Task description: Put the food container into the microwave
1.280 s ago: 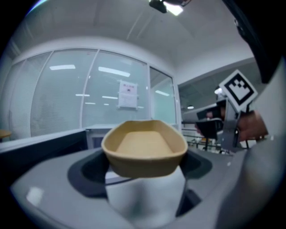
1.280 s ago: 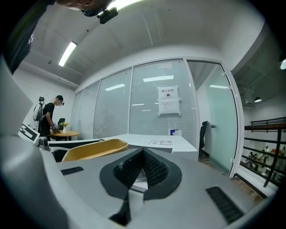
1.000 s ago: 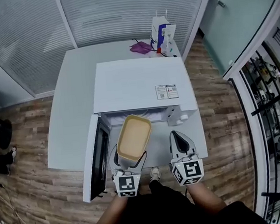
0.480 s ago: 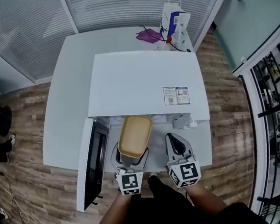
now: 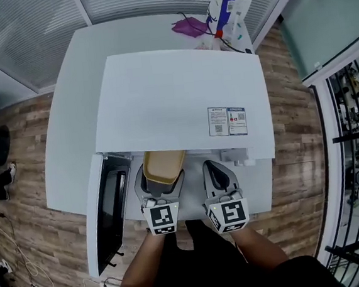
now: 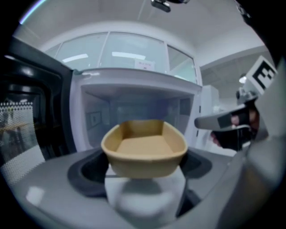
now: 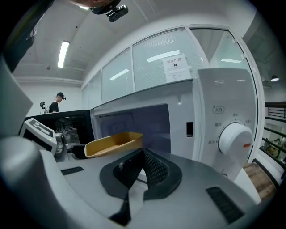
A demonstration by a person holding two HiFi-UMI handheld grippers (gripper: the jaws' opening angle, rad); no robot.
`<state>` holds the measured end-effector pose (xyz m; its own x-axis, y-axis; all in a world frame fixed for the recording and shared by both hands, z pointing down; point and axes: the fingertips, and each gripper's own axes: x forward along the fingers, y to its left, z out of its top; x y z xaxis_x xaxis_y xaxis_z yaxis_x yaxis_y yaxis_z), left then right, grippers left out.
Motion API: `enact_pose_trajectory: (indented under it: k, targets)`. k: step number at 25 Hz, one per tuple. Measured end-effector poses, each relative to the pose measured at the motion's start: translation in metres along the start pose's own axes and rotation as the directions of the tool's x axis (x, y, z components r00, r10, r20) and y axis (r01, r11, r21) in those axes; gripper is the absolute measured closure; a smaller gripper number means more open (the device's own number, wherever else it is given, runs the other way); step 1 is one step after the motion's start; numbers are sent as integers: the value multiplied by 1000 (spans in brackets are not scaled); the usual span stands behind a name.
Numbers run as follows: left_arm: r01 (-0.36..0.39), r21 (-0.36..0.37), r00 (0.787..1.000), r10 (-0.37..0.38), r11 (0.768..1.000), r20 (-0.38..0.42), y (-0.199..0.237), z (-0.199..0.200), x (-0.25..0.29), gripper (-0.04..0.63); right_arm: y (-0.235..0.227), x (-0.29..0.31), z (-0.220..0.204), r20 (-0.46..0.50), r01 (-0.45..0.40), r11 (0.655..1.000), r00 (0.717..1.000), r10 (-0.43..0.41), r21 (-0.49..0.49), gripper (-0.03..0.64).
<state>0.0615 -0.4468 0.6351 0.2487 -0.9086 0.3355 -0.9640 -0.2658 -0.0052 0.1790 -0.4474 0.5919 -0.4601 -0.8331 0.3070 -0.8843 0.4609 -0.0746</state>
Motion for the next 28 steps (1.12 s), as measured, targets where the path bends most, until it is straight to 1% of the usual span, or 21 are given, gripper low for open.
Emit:
enact_pose_trajectory:
  k: [4,8,13,16,20,25,28]
  targets:
    - [-20,5,1000,20,1000,-7,3,0,21,107,4,4,-12,-16,-11,1000,1000,12,17,612]
    - [-48,11,999,48,999,-17,6,1,40,107,4,9,-19,-24,-3,999,1000,4,38,612]
    - [-89,-15,996,89,996,-21,12,2,58,106,0,11,-25,-35,-1,999,999,3,47,612]
    - [-102,-38,995,102,994,-17,14,4,71,106,-6,10,-29,-48,4,999,999,-2,37,612]
    - [-120,-40,993,119,992,-22,18,6,81,104,-4,10,-33,-59,0,999,998,3,44,612]
    - [-137,-70,990,133,988,-48,19,2,93,104,-4,9,-33,-64,-3,999,998,6,48,612]
    - [-155,-73,987,151,985,-57,21,-1,94,99,-5,7,-32,-60,0,999,998,2,46,612]
